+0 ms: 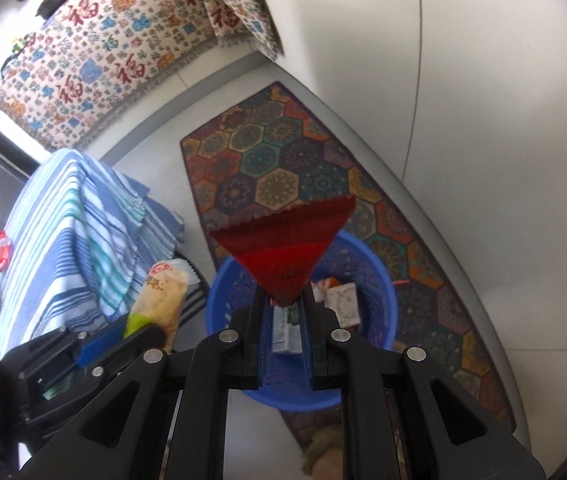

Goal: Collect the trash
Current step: 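Carry the snack bar and red wrapper over the blue wastebasket, then open both tools to drop the snack bar and red wrapper into the wastebasket, then move both tools back to the table toward the can and chip bags, then grasp the white-and-red chip bag with the left tool while the right tool grasps the silver chip bag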

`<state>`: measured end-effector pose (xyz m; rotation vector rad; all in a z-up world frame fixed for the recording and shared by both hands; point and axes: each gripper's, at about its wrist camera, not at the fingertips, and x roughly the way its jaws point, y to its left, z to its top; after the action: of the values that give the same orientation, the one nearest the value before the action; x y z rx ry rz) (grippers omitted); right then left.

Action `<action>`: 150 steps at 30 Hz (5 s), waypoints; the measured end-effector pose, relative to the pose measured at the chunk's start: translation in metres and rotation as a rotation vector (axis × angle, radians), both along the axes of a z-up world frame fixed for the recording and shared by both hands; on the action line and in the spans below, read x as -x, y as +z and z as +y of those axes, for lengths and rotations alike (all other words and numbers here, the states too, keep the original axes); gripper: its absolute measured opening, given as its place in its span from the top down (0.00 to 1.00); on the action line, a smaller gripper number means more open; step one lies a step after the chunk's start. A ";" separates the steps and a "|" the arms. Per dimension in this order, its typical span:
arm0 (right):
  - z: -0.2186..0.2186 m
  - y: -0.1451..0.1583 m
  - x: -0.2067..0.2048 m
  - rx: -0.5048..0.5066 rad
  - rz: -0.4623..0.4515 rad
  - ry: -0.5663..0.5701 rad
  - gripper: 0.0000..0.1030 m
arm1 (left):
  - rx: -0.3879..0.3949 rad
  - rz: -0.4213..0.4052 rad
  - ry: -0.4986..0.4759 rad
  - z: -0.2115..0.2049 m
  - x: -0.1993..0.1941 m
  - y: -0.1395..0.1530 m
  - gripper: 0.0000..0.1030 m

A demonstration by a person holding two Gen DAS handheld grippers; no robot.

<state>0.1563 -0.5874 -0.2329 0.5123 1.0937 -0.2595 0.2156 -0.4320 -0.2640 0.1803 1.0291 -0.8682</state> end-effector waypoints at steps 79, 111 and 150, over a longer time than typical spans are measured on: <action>0.377 0.004 -0.066 0.279 -0.175 0.653 0.00 | -0.111 -0.272 0.696 0.470 -0.030 0.081 0.24; 0.376 0.003 -0.065 0.282 -0.180 0.652 0.00 | -0.024 -0.009 0.773 0.553 0.020 0.083 0.80; 0.439 0.032 -0.095 0.212 -0.217 0.755 0.01 | 0.023 -0.030 0.577 0.577 0.009 0.051 0.85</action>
<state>0.2509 -0.1488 -0.2005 -0.0812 0.9620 0.3349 0.2062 0.1451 -0.2131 -0.1221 0.9710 -0.3513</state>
